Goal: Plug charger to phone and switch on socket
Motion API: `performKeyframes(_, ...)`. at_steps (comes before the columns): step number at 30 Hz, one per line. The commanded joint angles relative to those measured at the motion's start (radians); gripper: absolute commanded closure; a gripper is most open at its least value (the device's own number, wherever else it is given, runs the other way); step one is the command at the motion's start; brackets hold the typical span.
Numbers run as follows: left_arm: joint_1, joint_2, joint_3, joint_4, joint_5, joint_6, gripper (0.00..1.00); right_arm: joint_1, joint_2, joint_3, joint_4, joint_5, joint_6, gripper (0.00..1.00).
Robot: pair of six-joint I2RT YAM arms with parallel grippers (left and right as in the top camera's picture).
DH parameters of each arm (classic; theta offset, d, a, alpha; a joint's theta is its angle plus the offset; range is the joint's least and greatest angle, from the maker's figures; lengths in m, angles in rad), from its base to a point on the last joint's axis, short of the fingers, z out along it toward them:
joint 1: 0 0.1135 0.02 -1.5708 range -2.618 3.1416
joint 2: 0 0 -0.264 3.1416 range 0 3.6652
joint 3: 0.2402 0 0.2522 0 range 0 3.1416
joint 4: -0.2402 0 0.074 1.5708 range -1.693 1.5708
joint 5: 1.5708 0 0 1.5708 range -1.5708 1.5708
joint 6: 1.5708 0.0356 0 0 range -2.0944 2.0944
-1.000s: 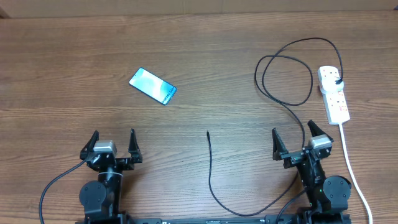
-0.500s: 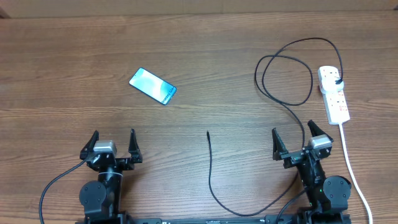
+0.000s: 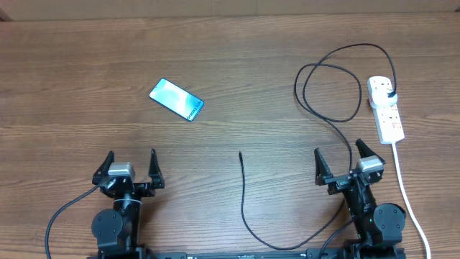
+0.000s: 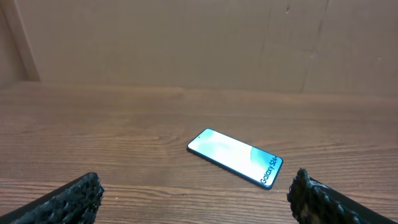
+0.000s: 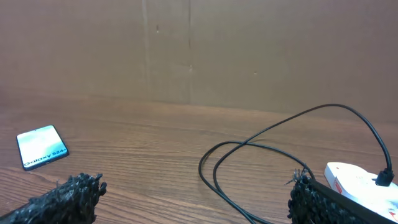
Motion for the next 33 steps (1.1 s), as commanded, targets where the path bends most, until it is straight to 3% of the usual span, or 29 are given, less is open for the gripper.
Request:
performKeyframes(1, 0.008, -0.011, -0.004, -0.002, 0.004, -0.004, 0.01, -0.007, -0.011, -0.011, 0.006, -0.005, -0.001, 0.0)
performKeyframes(22, 0.008, -0.011, 0.014, -0.02, 0.012, -0.05, 0.0, -0.007, -0.011, -0.011, 0.006, -0.005, -0.001, 0.0)
performKeyframes(33, 0.008, 0.027, 0.187, -0.125, -0.02, -0.053, 0.0, -0.007, -0.011, -0.011, 0.006, -0.005, -0.001, 0.0)
